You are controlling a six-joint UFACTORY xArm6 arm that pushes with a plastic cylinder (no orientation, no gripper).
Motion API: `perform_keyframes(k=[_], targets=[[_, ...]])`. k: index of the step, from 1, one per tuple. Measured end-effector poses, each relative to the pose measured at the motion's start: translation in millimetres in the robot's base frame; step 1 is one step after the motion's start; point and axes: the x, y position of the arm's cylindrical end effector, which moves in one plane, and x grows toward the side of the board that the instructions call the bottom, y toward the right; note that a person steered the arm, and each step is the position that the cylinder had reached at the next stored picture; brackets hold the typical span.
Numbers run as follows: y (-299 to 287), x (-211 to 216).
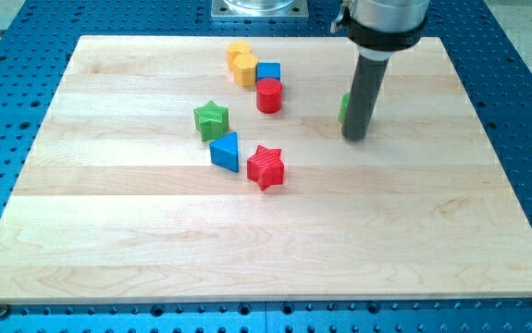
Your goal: Move the red circle to the bottom left of the blue triangle
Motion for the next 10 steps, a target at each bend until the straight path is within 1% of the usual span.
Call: perform_keyframes(k=[1, 2, 3, 6, 8, 9, 10], targets=[[-1.3, -49.4], [-38.3, -57.1], [-79.7, -57.3], [-168.9, -57.3], [-258.1, -57.2], [-276.8, -57.2], [-266.2, -50.3]])
